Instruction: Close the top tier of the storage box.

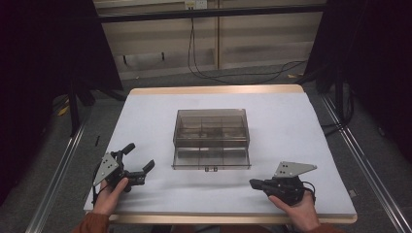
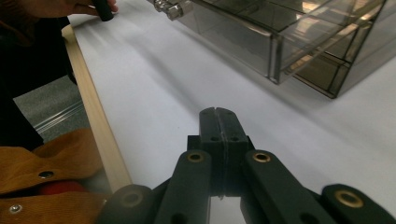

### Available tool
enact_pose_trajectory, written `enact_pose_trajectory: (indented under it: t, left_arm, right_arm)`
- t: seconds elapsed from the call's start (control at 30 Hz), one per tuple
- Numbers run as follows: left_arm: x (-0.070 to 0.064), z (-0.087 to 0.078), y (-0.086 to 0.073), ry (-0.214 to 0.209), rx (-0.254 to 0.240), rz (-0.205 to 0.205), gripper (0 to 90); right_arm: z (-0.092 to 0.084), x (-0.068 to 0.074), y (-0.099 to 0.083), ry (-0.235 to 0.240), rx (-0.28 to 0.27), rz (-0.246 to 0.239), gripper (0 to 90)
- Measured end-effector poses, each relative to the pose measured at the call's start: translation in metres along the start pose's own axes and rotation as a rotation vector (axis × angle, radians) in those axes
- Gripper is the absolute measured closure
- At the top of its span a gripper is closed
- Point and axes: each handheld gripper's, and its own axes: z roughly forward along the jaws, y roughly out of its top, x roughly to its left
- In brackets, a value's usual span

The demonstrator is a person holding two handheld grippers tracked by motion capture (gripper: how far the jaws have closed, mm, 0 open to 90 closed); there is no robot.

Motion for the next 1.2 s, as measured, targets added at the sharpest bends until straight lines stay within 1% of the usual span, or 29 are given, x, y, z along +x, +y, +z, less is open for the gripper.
enact_pose_trajectory:
  t: [0.1,0.13,0.17,0.23,0.3,0.5,0.53,0.57,0.6,0.67,0.7,1.2]
  left_arm:
    - [-0.001,0.0,0.0,0.001,-0.004,-0.005,1.0]
    - [0.0,0.0,0.0,-0.001,-0.001,0.0,1.0]
    - [0.0,0.0,0.0,0.001,0.0,0.0,1.0]
    - [0.0,0.0,0.0,0.001,0.0,0.0,1.0]
    - [0.0,0.0,0.0,0.001,0.0,0.0,1.0]
    - [0.0,0.0,0.0,-0.001,0.0,0.0,1.0]
    - [0.0,0.0,0.0,0.001,0.003,0.002,1.0]
    - [0.0,0.0,0.0,0.001,0.001,0.0,1.0]
    - [0.0,0.0,0.0,0.0,0.001,0.002,1.0]
    - [0.0,0.0,0.0,0.0,0.001,0.002,1.0]
    - [0.0,0.0,0.0,0.002,0.003,0.002,1.0]
    - [0.0,0.0,0.0,0.002,0.003,0.001,1.0]
  right_arm:
    - [0.004,0.004,0.002,0.014,0.006,-0.011,90.0]
    - [0.005,0.005,0.002,0.017,0.006,-0.011,90.0]
    - [0.008,0.007,0.004,0.03,0.01,-0.019,90.0]
    - [0.009,0.008,0.005,0.033,0.01,-0.025,90.0]
    - [0.012,0.01,0.008,0.043,0.011,-0.041,90.0]
    - [0.016,0.013,0.011,0.052,0.016,-0.048,90.0]
    - [0.018,0.015,0.012,0.062,0.016,-0.051,90.0]
    - [0.018,0.015,0.012,0.062,0.016,-0.051,90.0]
    - [0.021,0.016,0.013,0.064,0.022,-0.062,90.0]
    - [0.022,0.017,0.014,0.068,0.025,-0.064,90.0]
    - [0.023,0.018,0.014,0.068,0.028,-0.076,90.0]
    - [0.037,0.027,0.026,0.105,0.019,-0.09,90.0]
